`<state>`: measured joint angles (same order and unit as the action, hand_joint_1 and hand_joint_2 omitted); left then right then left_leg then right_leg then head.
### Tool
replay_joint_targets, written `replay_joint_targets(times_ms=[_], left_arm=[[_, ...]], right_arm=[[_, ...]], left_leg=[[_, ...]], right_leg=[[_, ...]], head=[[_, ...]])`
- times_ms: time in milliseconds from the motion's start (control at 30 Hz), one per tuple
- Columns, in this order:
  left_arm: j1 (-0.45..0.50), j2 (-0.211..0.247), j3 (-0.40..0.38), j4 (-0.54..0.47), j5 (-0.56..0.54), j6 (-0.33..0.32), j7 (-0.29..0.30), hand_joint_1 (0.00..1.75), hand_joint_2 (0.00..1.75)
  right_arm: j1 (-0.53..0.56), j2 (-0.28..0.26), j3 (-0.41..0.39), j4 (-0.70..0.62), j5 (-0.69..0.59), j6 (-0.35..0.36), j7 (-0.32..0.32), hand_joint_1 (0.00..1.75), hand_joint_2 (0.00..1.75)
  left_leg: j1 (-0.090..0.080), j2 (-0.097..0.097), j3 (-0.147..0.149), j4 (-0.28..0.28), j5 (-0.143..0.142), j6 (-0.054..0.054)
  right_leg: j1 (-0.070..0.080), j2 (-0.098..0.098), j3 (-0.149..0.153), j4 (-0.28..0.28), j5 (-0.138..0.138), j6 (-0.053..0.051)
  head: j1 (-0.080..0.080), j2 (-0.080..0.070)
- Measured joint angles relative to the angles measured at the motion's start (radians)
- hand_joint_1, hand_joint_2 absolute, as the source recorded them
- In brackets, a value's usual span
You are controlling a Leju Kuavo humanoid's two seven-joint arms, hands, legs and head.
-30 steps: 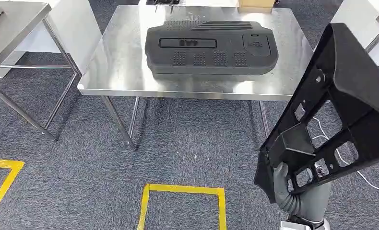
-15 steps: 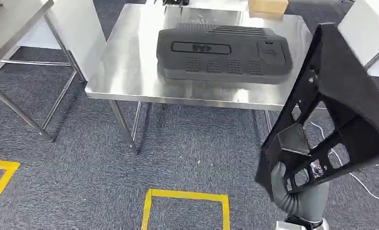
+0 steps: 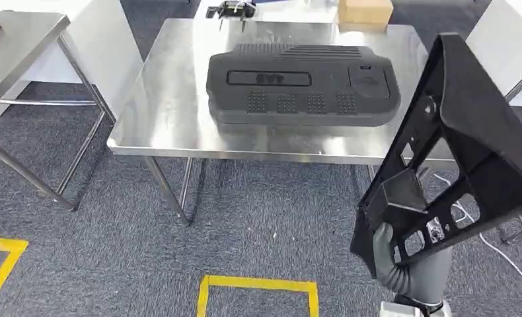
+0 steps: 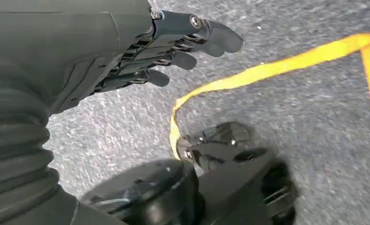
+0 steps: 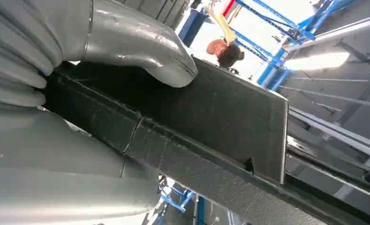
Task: Take the parts from the cabinet and place them on the table.
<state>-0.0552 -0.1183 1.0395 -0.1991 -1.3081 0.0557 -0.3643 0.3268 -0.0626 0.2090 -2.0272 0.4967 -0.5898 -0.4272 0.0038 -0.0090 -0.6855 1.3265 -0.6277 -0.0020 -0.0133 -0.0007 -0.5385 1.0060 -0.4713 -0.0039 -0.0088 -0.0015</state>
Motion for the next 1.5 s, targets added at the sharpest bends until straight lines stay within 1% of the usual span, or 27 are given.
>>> replay_joint_targets(times_ms=[33,67,167,200,233,333,367,433,500,533,600,667,700,733,767,833,867,900,1000,1033,1100,1200,1233,1333,1367,1433,1500], left_arm=[[0.002,0.000,0.001,0.000,0.000,0.000,0.001,0.00,1.75],[0.004,0.000,0.002,0.000,0.000,0.000,0.001,0.00,1.75],[0.006,0.003,0.003,0.000,0.000,0.000,0.002,0.00,1.75],[0.007,-0.001,0.004,0.003,0.000,-0.002,0.002,0.00,1.75],[0.005,0.000,0.004,0.003,0.000,-0.002,0.003,0.00,1.75],[0.006,0.000,0.005,0.001,0.000,-0.002,0.003,0.00,1.75],[0.005,0.000,0.005,0.000,0.000,-0.001,0.003,0.00,1.75],[0.004,0.000,0.006,0.000,0.000,0.000,0.003,0.00,1.75],[0.003,0.000,0.008,0.000,0.000,0.000,0.003,0.00,1.75],[0.003,0.000,0.008,0.000,0.000,0.000,0.003,0.00,1.75],[0.004,0.000,0.008,0.000,0.000,0.001,0.003,0.00,1.75],[0.003,0.000,0.008,0.000,0.000,0.000,0.003,0.00,1.75],[0.003,0.000,0.008,0.000,0.000,0.001,0.003,0.00,1.75],[0.003,0.000,0.008,0.000,0.000,0.001,0.002,0.00,1.75],[0.002,0.000,0.008,0.000,0.000,0.001,0.003,0.00,1.75],[0.002,-0.001,0.008,0.000,0.000,0.001,0.002,0.00,1.75],[0.002,-0.002,0.008,0.000,0.000,0.000,0.002,0.00,1.75],[0.001,-0.002,0.008,0.000,0.000,0.000,0.002,0.00,1.75],[-0.001,-0.002,0.008,0.000,0.000,0.000,0.002,0.00,1.75],[0.001,-0.002,0.008,0.000,-0.001,0.000,0.002,0.00,1.75],[0.006,-0.001,0.009,0.000,-0.001,-0.001,0.003,0.00,1.75],[0.008,0.002,0.009,0.000,-0.001,-0.001,0.003,0.00,1.75],[0.008,0.002,0.010,0.000,0.000,-0.002,0.003,0.00,1.75],[0.007,0.004,0.011,0.000,0.001,-0.006,0.003,0.00,1.75],[0.007,0.004,0.011,0.000,0.001,-0.007,0.003,0.00,1.75],[0.006,0.006,0.011,0.000,0.002,-0.010,0.003,0.00,1.75],[0.005,0.007,0.012,0.000,0.002,-0.010,0.003,0.00,1.75]], right_arm=[[0.001,0.000,0.000,0.001,0.000,0.000,0.003,1.75,1.75],[0.003,0.000,0.000,0.002,0.000,0.000,0.004,1.75,1.75],[0.005,0.000,0.000,0.003,0.000,0.000,0.009,1.75,1.75],[0.003,0.000,0.000,0.004,0.000,-0.001,0.009,1.75,1.75],[0.004,-0.001,0.000,0.004,0.000,-0.002,0.009,1.75,1.75],[0.005,0.000,0.002,0.004,0.003,-0.003,0.010,1.75,1.75],[0.004,-0.001,0.001,0.004,0.003,-0.004,0.010,1.75,1.75],[0.002,-0.001,0.001,0.004,0.005,-0.004,0.010,1.75,1.75],[0.005,-0.001,0.001,0.005,0.004,-0.005,0.011,1.75,1.75],[0.005,-0.001,0.001,0.005,0.004,-0.005,0.011,1.75,1.75],[0.005,-0.001,0.001,0.005,0.005,-0.007,0.011,1.75,1.75],[0.005,-0.001,0.001,0.005,0.009,-0.008,0.010,1.75,1.75],[0.005,-0.001,0.001,0.005,0.009,-0.009,0.010,1.75,1.75],[0.004,0.000,0.002,0.005,0.009,-0.009,0.011,1.75,1.75],[0.005,-0.001,0.001,0.005,0.010,-0.010,0.011,1.75,1.75],[0.006,0.000,0.001,0.005,0.011,-0.011,0.011,1.75,1.75],[0.007,0.000,0.001,0.005,0.011,-0.011,0.011,1.75,1.75],[0.008,0.000,0.001,0.005,0.012,-0.011,0.011,1.75,1.75],[0.008,0.001,0.000,0.005,0.017,-0.015,0.011,1.75,1.75],[0.009,0.001,0.000,0.005,0.019,-0.015,0.010,1.75,1.75],[0.011,0.002,0.000,0.005,0.024,-0.016,0.011,1.75,1.75],[0.011,0.003,0.000,0.005,0.030,-0.018,0.011,1.75,1.75],[0.010,0.004,0.000,0.006,0.034,-0.019,0.013,1.75,1.75],[0.010,0.006,0.003,0.005,0.049,-0.022,0.015,1.75,1.75],[0.008,0.007,0.003,0.006,0.054,-0.023,0.017,1.75,1.75],[0.004,0.008,0.005,0.005,0.064,-0.024,0.019,1.75,1.75],[0.004,0.008,0.005,0.005,0.069,-0.026,0.019,1.75,1.75]], left_leg=[[0.004,0.001,-0.025,0.017,-0.007,-0.004],[0.009,0.001,-0.030,-0.007,0.014,-0.009],[0.024,0.006,0.041,-0.236,0.185,-0.023],[0.020,0.009,0.039,-0.251,0.175,-0.021],[0.018,0.011,0.043,-0.253,0.153,-0.005],[0.014,0.005,0.058,-0.257,0.170,0.023],[0.016,0.005,0.069,-0.265,0.170,0.027],[0.014,0.002,0.077,-0.269,0.165,0.035],[0.011,0.000,0.083,-0.270,0.154,0.043],[0.009,-0.001,0.089,-0.270,0.147,0.044],[0.007,-0.004,0.109,-0.270,0.132,0.043],[0.006,-0.007,0.131,-0.272,0.116,0.039],[0.006,-0.008,0.138,-0.271,0.110,0.035],[0.005,-0.011,0.141,-0.273,0.102,0.026],[0.007,-0.010,0.143,-0.282,0.097,0.017],[0.008,-0.006,0.161,-0.267,0.110,0.004],[0.009,-0.003,0.160,-0.257,0.099,0.001],[0.008,0.000,0.155,-0.227,0.087,0.001],[0.009,0.001,0.030,-0.028,0.002,-0.005],[0.009,0.001,-0.005,0.009,-0.016,-0.007],[0.009,0.002,-0.017,-0.034,0.025,-0.006],[0.008,0.006,0.052,-0.256,0.193,0.005],[0.002,0.005,0.051,-0.256,0.136,0.007],[-0.002,0.006,0.058,-0.264,0.158,0.031],[0.005,0.004,0.080,-0.273,0.161,0.038],[0.006,0.003,0.094,-0.280,0.157,0.046],[0.006,0.000,0.098,-0.280,0.147,0.051]], right_leg=[[-0.001,0.001,0.008,0.000,-0.007,0.002],[-0.003,0.005,0.019,0.000,-0.015,0.005],[-0.009,0.008,0.048,0.000,-0.048,0.026],[-0.007,0.009,0.074,0.009,-0.057,0.033],[-0.002,0.010,0.055,0.003,-0.062,0.040],[-0.003,0.009,0.080,0.001,-0.063,0.061],[-0.008,0.008,0.069,0.018,-0.068,0.064],[-0.007,0.007,-0.007,0.143,-0.074,0.065],[-0.007,0.007,-0.119,0.287,-0.134,0.054],[-0.007,0.007,-0.152,0.312,-0.152,0.053],[-0.007,0.007,-0.159,0.245,-0.121,0.066],[-0.006,0.006,-0.108,0.072,-0.007,0.085],[-0.004,0.001,-0.097,0.031,0.038,0.081],[0.003,-0.008,-0.098,0.029,0.012,0.055],[0.013,-0.005,-0.093,0.027,0.012,0.049],[0.010,0.002,-0.074,0.012,0.023,0.029],[-0.003,0.004,-0.047,0.007,0.028,0.019],[-0.002,0.001,-0.034,0.007,0.025,0.016],[0.003,0.002,-0.018,0.007,0.009,0.000],[0.004,0.004,-0.014,0.008,0.004,0.000],[0.005,0.010,0.004,0.008,-0.010,0.002],[0.004,0.011,0.031,0.006,-0.039,0.014],[0.012,0.013,0.042,0.009,-0.047,0.022],[0.012,0.012,0.057,0.012,-0.048,0.042],[0.011,0.012,0.051,0.020,-0.053,0.045],[0.008,0.010,-0.007,0.119,-0.061,0.050],[0.004,0.009,-0.110,0.263,-0.110,0.049]], head=[[-0.002,0.000],[0.000,0.000],[-0.002,0.000],[-0.005,0.000],[-0.008,0.000],[-0.001,0.000],[-0.002,0.000],[0.004,0.000],[0.007,0.000],[0.006,0.000],[0.006,0.000],[0.007,0.000],[0.007,0.000],[0.007,0.000],[0.008,0.000],[0.010,0.000],[0.008,0.000],[0.008,0.000],[0.001,0.000],[0.000,0.000],[0.000,0.000],[0.000,0.000],[0.001,0.000],[0.000,0.000],[0.000,0.000],[0.003,0.000],[0.006,0.000]])
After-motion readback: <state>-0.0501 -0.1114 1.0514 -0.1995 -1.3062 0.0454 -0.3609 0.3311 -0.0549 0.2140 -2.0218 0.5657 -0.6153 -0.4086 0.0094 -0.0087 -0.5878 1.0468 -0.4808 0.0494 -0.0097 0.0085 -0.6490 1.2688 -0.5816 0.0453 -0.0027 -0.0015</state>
